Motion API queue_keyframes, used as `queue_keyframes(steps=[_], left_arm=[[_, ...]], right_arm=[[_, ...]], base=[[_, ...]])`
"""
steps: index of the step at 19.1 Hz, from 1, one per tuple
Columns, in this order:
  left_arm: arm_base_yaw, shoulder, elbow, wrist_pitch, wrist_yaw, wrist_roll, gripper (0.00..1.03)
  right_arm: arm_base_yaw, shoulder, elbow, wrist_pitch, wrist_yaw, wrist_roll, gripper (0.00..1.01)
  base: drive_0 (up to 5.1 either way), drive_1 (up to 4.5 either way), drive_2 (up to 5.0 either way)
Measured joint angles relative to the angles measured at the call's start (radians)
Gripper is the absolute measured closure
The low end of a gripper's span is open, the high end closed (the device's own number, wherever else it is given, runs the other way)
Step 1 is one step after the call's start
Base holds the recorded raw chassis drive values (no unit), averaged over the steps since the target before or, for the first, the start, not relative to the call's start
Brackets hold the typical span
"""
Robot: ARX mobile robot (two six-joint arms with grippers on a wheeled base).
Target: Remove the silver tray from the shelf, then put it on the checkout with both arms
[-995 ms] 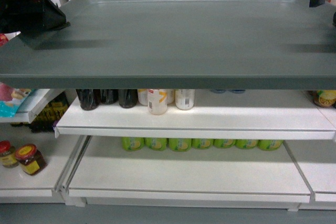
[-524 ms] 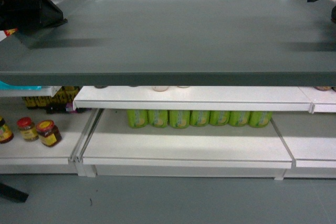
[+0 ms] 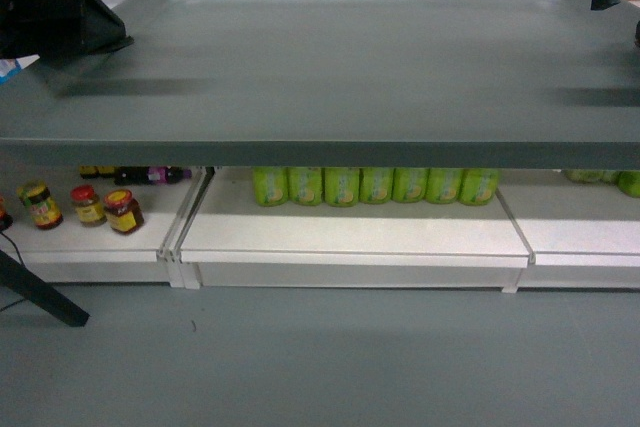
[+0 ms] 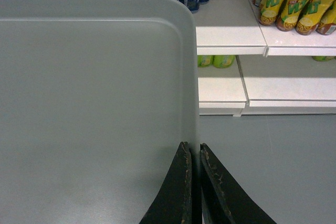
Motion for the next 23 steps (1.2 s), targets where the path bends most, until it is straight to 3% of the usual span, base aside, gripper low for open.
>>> queue_keyframes(steps=[23], left_arm=[[0.002,-0.003,0.002,-0.004,-0.001,0.002,0.99]], right_arm=[[0.006,0.000,0.000,0.002,0.001,0.000,0.99]], base=[[0.1,-3.76,3.9]])
